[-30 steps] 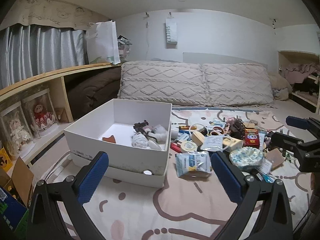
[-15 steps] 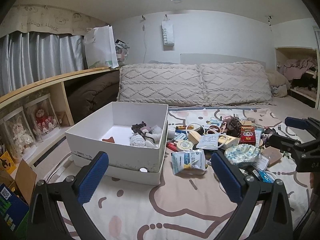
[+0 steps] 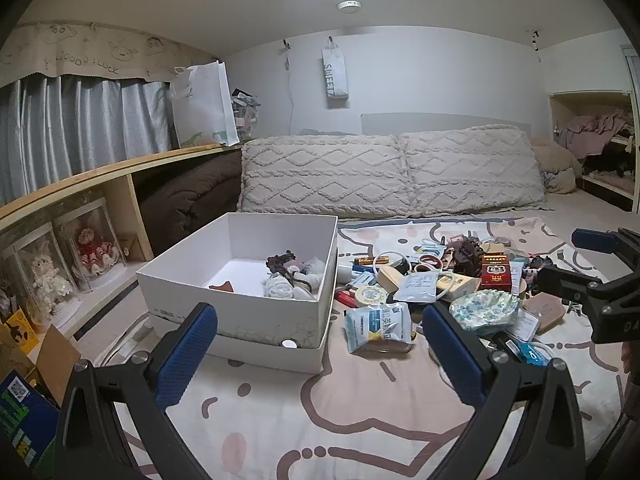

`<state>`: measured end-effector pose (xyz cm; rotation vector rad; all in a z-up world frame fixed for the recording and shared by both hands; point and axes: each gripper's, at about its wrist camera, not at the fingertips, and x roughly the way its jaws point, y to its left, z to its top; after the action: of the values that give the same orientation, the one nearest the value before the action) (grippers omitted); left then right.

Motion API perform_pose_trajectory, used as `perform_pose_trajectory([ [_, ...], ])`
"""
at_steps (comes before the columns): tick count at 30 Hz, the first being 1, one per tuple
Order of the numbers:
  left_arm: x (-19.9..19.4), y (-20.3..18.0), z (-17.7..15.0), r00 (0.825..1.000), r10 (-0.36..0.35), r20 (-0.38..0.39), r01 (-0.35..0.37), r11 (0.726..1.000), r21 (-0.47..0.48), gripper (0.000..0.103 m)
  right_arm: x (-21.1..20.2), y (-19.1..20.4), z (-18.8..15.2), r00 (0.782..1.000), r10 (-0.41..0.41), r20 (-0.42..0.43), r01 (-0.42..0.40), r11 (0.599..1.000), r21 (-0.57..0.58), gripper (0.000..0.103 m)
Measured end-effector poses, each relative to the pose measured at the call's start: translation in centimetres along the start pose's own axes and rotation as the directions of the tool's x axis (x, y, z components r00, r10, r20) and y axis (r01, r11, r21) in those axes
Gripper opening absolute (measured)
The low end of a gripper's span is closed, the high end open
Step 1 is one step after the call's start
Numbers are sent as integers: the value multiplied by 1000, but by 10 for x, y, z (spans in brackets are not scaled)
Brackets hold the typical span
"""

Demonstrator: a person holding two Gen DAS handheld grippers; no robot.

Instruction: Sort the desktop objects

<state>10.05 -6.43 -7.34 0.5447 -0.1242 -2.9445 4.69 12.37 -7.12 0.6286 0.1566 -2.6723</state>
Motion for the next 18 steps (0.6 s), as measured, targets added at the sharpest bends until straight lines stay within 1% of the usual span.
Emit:
perform_pose_trajectory([
  [18,0,-1,-1,1000,6,-2,-6,1000,0,103,-1,-1,0,1000,1,-6,-1,1000,8,103],
])
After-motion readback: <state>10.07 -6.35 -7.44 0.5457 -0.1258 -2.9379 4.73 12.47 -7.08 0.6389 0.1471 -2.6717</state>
